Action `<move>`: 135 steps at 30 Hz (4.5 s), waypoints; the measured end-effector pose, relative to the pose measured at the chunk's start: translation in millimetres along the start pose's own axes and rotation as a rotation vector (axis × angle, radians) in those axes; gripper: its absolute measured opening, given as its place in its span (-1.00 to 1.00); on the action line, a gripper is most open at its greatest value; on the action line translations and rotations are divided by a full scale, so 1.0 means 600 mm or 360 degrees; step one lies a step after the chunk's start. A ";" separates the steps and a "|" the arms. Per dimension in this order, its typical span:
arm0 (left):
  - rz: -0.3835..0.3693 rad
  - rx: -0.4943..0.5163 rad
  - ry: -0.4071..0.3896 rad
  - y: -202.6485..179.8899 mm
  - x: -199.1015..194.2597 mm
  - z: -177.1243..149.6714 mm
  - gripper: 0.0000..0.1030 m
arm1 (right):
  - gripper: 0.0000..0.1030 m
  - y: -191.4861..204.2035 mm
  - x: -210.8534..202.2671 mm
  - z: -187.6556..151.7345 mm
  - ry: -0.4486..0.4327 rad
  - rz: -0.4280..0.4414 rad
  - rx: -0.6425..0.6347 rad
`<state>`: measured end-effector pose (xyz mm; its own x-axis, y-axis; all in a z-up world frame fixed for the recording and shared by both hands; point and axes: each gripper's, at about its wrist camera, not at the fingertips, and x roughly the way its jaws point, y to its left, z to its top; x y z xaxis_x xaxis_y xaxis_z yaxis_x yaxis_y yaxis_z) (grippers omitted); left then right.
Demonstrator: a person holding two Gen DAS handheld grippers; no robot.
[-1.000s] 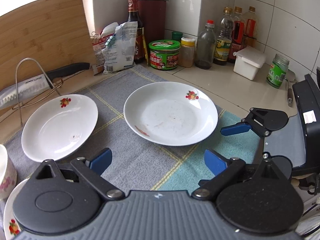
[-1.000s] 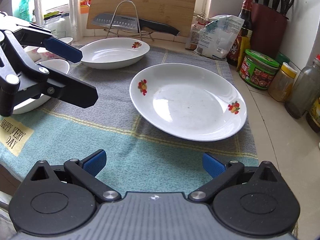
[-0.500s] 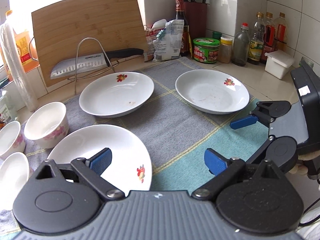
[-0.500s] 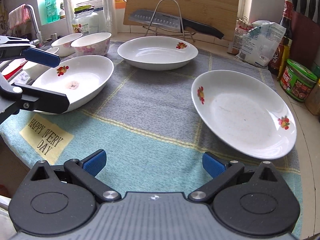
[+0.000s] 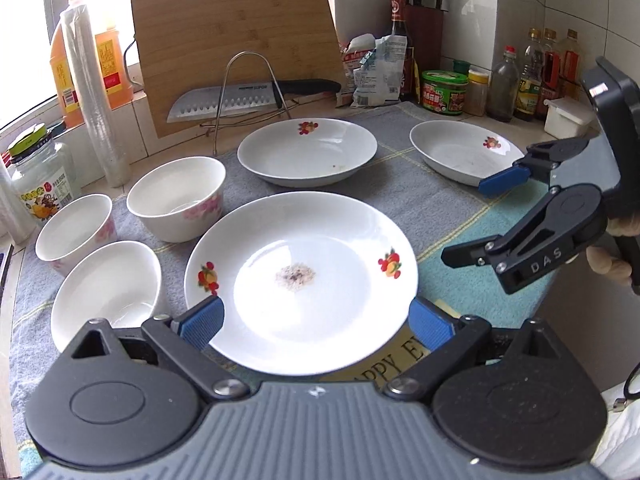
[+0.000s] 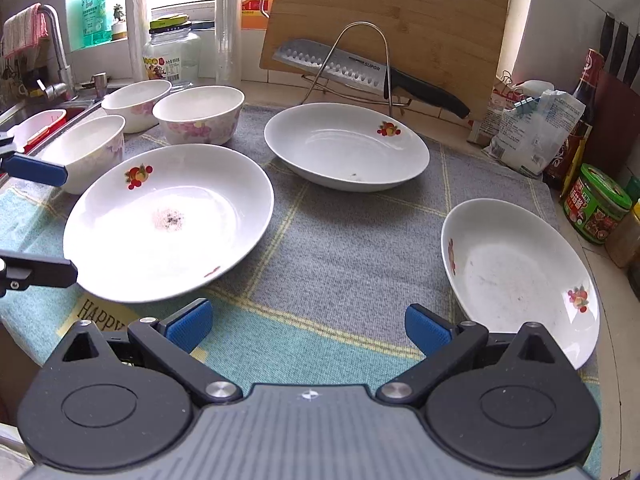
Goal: Organize plates and bowls
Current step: 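Move the right tool toward the rim of the large stained plate, then close the right gripper on the stained plate rim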
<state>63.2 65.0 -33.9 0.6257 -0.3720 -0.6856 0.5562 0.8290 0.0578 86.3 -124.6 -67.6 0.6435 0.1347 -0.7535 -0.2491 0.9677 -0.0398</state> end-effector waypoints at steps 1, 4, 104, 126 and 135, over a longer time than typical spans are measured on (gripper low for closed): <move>0.0003 -0.0001 0.0007 0.007 -0.002 -0.009 0.91 | 1.00 0.004 0.001 0.007 -0.0002 0.0001 0.0005; 0.0001 -0.0015 0.0035 0.026 -0.001 -0.029 0.91 | 1.00 0.018 0.005 0.027 0.0000 0.0006 -0.0004; -0.0172 0.0226 0.0069 0.027 0.066 -0.053 0.90 | 0.56 -0.003 0.209 0.206 0.0699 0.0867 -0.0088; -0.0197 0.0328 0.0068 0.024 0.065 -0.052 0.94 | 0.53 -0.013 0.208 0.199 0.0710 0.0864 -0.0009; -0.0213 0.0362 0.0066 0.020 0.058 -0.045 0.94 | 0.53 -0.018 0.195 0.196 0.0707 0.0856 0.0031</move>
<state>77.1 73.0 -76.7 0.5180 -0.4505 -0.7271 0.7440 0.6567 0.1231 249.3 -94.4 -78.2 0.0763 0.5000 -0.8627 -0.4346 0.7954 0.4225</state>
